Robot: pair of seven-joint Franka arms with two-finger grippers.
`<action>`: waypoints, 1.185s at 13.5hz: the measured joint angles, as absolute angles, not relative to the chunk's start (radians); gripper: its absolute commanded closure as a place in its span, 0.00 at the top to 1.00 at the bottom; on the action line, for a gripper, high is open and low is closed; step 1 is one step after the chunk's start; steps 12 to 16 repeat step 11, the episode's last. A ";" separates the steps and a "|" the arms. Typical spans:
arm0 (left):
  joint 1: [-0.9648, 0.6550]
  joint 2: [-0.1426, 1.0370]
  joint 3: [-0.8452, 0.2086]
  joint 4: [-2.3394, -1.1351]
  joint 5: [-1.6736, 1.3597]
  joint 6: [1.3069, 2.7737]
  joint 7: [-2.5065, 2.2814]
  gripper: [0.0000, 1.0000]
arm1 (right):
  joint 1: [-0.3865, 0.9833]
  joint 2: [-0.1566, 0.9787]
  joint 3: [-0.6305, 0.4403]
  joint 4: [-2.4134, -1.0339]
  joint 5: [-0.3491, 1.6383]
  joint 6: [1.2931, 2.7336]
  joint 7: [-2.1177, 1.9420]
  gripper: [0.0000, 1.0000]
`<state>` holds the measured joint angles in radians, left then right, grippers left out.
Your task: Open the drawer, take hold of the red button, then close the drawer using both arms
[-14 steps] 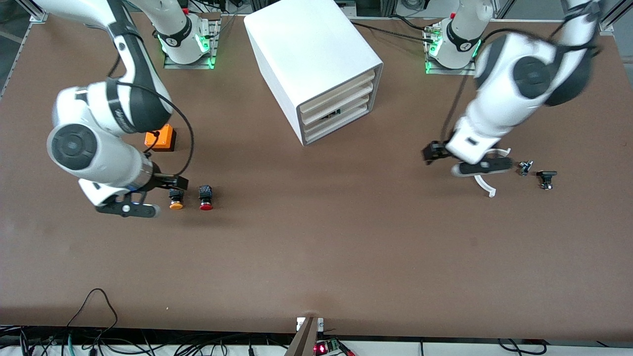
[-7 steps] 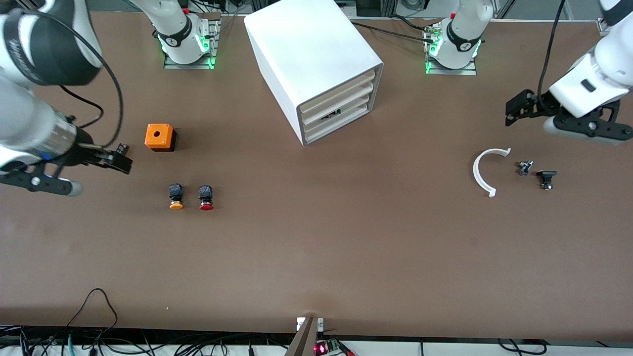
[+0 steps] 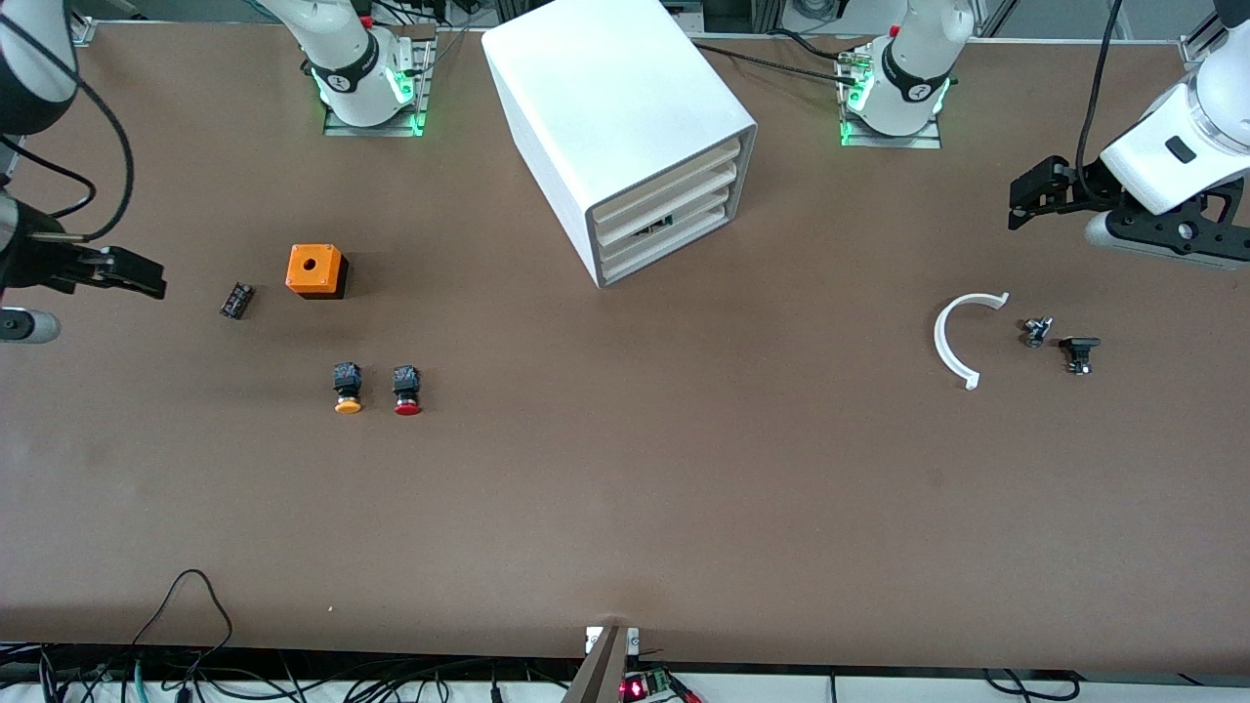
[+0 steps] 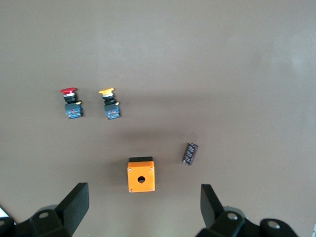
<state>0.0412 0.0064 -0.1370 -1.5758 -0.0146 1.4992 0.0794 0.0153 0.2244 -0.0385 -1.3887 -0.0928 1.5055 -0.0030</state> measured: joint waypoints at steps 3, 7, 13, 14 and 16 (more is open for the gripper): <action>0.042 0.007 -0.135 -1.575 -0.015 1.499 0.083 1.00 | 0.017 0.215 -0.039 -1.404 -0.093 1.505 -0.004 1.00; 0.093 0.010 -0.122 -1.574 -0.018 1.500 0.089 1.00 | 0.019 0.170 -0.032 -1.459 -0.083 1.510 -0.004 1.00; 0.118 0.010 -0.124 -1.574 -0.026 1.500 0.119 1.00 | 0.019 0.055 -0.032 -1.631 -0.072 1.617 -0.004 1.00; 0.118 0.010 -0.124 -1.574 -0.026 1.500 0.119 1.00 | 0.019 0.055 -0.032 -1.631 -0.072 1.617 -0.004 1.00; 0.118 0.010 -0.124 -1.574 -0.026 1.500 0.119 1.00 | 0.019 0.055 -0.032 -1.631 -0.072 1.617 -0.004 1.00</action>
